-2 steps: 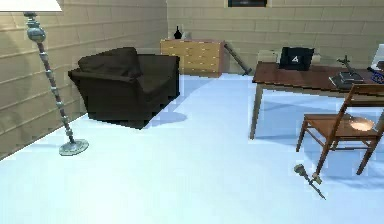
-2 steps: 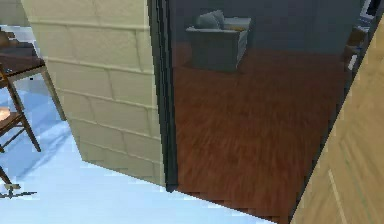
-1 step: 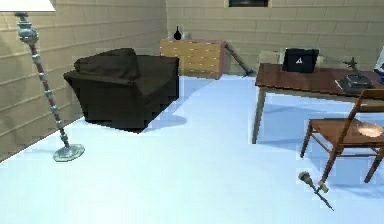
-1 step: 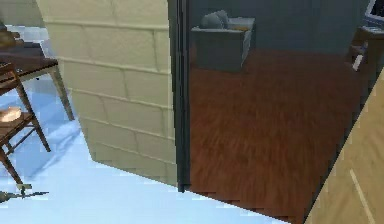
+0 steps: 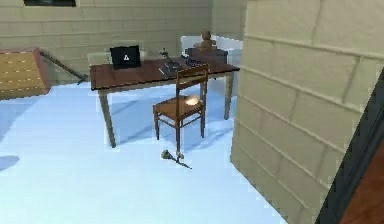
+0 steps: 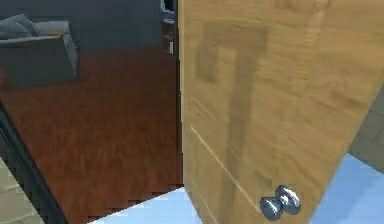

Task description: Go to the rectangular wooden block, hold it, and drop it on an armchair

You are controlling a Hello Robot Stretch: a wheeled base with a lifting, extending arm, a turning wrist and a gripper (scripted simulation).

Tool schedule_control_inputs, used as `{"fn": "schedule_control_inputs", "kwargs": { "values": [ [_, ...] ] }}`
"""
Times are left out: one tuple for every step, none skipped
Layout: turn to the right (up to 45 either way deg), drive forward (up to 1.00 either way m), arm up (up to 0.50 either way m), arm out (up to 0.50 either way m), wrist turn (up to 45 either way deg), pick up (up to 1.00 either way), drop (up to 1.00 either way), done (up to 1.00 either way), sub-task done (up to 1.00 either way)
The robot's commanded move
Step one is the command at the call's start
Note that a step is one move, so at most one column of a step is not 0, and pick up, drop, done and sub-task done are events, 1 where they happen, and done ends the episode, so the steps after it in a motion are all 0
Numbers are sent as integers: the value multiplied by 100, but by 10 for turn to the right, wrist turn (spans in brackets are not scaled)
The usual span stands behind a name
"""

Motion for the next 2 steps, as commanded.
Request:
{"fn": "schedule_control_inputs", "kwargs": {
  "values": [
    [450, 0, 0, 0, 0, 0, 0, 0, 0],
    [150, 0, 0, 0, 0, 0, 0, 0, 0]
  ]
}}
